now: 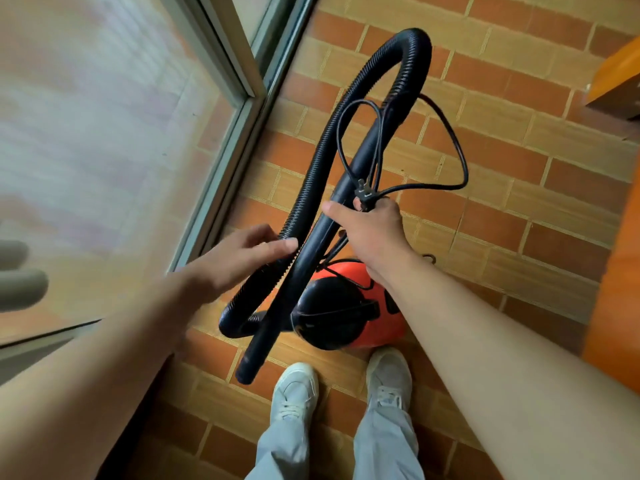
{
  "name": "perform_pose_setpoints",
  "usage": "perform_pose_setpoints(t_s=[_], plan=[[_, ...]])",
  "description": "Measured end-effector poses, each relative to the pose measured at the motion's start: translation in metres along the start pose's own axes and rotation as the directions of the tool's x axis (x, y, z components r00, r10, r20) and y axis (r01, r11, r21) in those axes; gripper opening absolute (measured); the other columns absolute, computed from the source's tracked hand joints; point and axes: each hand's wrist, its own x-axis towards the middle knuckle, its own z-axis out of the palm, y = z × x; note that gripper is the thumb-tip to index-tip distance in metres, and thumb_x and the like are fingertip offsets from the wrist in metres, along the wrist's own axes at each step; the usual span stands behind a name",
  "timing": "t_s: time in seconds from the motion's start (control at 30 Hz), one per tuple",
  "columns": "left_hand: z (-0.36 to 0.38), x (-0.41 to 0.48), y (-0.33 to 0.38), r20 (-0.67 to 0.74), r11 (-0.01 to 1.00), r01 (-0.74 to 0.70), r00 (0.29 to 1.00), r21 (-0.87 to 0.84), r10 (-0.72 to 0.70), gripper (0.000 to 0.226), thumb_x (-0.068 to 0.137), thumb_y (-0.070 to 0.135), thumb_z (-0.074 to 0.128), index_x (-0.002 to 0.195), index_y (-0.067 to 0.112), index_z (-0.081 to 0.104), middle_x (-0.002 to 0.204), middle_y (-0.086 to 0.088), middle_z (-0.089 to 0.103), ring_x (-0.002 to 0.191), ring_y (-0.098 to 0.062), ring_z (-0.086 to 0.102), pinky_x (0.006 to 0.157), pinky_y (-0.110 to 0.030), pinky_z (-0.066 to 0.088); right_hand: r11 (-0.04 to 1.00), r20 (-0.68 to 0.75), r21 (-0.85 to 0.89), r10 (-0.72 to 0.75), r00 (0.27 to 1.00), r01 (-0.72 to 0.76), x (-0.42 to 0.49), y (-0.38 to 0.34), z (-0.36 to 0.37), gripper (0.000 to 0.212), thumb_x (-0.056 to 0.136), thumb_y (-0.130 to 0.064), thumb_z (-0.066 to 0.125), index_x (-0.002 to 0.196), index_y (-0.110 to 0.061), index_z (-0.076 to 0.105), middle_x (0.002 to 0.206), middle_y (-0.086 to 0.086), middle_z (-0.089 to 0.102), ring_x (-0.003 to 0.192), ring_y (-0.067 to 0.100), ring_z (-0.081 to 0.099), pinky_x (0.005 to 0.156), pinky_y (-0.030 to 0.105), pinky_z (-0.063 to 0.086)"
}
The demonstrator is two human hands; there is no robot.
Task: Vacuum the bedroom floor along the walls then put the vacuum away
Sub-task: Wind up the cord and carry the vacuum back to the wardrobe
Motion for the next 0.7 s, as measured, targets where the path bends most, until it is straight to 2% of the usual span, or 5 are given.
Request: perform_pose_setpoints(t_s=[0.13, 0.33, 0.47, 0.6, 0.7], plan=[[-0.018, 0.027, 0.024, 0.143, 0.886, 0.194, 0.979, -0.42, -0.146, 0.055, 0.091, 0.073, 0.05, 0.096, 0.02, 0.063, 0.092, -0.009, 0.07, 0.084, -0.027, 0.064, 0.074, -0.034, 0.051, 0.999, 0.104, 0.011, -0.039, 0.994, 0.038, -0.004, -0.006, 0.004, 0.04, 0.084, -0.02, 0.083, 0.052, -0.028, 0.061, 0.063, -0.022, 0.058, 0.066, -0.007, 0.055, 0.078, 0.025, 0.042], [-0.016, 0.059, 0.032, 0.167, 0.896, 0.27, 0.96, -0.352, -0.224, 0.098, 0.081, 0.091, 0.043, 0.129, 0.008, 0.066, 0.121, -0.019, 0.068, 0.106, -0.035, 0.07, 0.097, -0.047, 0.055, 0.994, 0.181, -0.01, -0.106, 0.978, 0.109, -0.005, -0.004, 0.009, 0.057, 0.087, -0.016, 0.08, 0.04, -0.042, 0.061, 0.048, -0.027, 0.05, 0.065, 0.001, 0.052, 0.084, 0.027, 0.045], [-0.005, 0.052, 0.033, 0.268, 0.932, 0.166, 0.96, -0.322, -0.078, 0.055, 0.085, 0.052, 0.076, 0.123, 0.013, 0.072, 0.121, -0.022, 0.069, 0.109, -0.038, 0.066, 0.107, -0.063, 0.047, 0.991, 0.197, -0.064, -0.107, 0.975, 0.121, -0.004, 0.002, 0.016, 0.006, 0.087, -0.026, 0.079, 0.082, -0.028, 0.078, 0.082, -0.016, 0.073, 0.088, 0.008, 0.069, 0.096, 0.034, 0.053], [-0.003, 0.046, 0.033, 0.219, 0.948, 0.068, 0.976, -0.311, 0.002, 0.03, 0.08, 0.012, 0.083, 0.109, 0.009, 0.073, 0.101, -0.019, 0.074, 0.091, -0.034, 0.072, 0.085, -0.053, 0.062, 0.975, 0.191, -0.201, -0.052, 0.98, 0.091, -0.006, 0.004, 0.014, 0.035, 0.088, -0.036, 0.076, 0.056, -0.029, 0.064, 0.058, -0.019, 0.054, 0.068, 0.014, 0.054, 0.075, 0.032, 0.046], [-0.007, 0.041, 0.032, 0.206, 0.973, 0.036, 0.978, -0.228, 0.013, 0.041, 0.074, 0.008, 0.082, 0.112, 0.003, 0.068, 0.095, -0.019, 0.073, 0.087, -0.032, 0.073, 0.079, -0.045, 0.063, 0.954, 0.229, -0.287, -0.022, 0.973, 0.09, -0.013, 0.006, 0.01, 0.034, 0.09, -0.048, 0.071, 0.08, -0.016, 0.071, 0.081, 0.004, 0.072, 0.074, 0.02, 0.069, 0.073, 0.032, 0.055]])
